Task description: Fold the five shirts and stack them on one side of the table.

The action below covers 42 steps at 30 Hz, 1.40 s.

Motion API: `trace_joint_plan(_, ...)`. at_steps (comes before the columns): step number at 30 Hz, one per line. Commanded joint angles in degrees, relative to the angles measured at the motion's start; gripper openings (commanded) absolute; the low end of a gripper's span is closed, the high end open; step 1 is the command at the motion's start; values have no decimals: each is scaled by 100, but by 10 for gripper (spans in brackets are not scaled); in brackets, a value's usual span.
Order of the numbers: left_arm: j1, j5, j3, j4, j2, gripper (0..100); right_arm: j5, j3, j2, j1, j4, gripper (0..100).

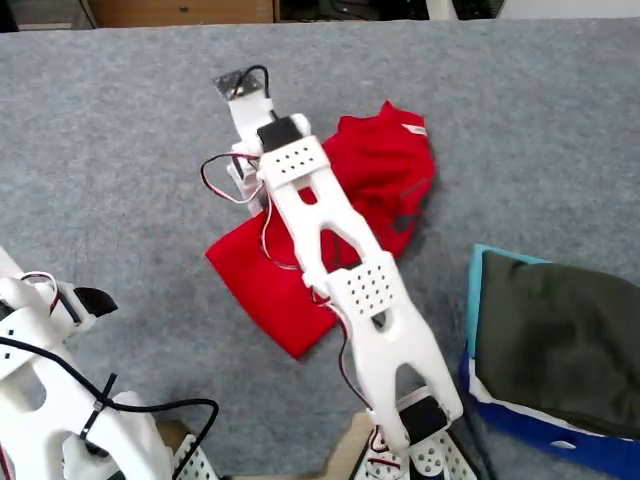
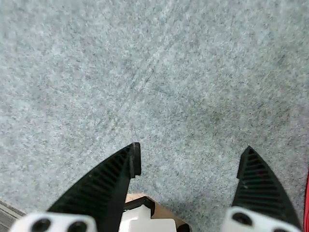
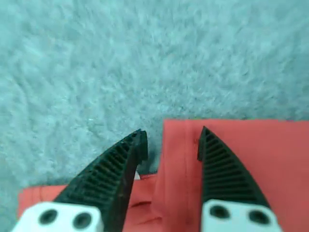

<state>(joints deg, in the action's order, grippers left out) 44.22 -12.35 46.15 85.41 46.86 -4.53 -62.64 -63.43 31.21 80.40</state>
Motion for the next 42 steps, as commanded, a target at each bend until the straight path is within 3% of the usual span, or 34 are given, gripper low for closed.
trace_joint_plan(1, 0, 26, 0, -53, 66, 318, -62, -13, -75, 48, -185, 176)
trace_joint_plan(20, 0, 26, -9, -53, 66, 318, 290, -171, -259, -303, -185, 170)
trace_joint_plan(26, 9, 9, -26, -35, 66, 318, 325, -171, -259, -330, -211, 15)
trace_joint_plan(36, 9, 0, -9, -18, 66, 318, 360, -242, -215, -453, -229, 6)
trace_joint_plan(42, -334, 44, -62, -18, 57, 318, 35, -1147, -242, -919, -70, 5)
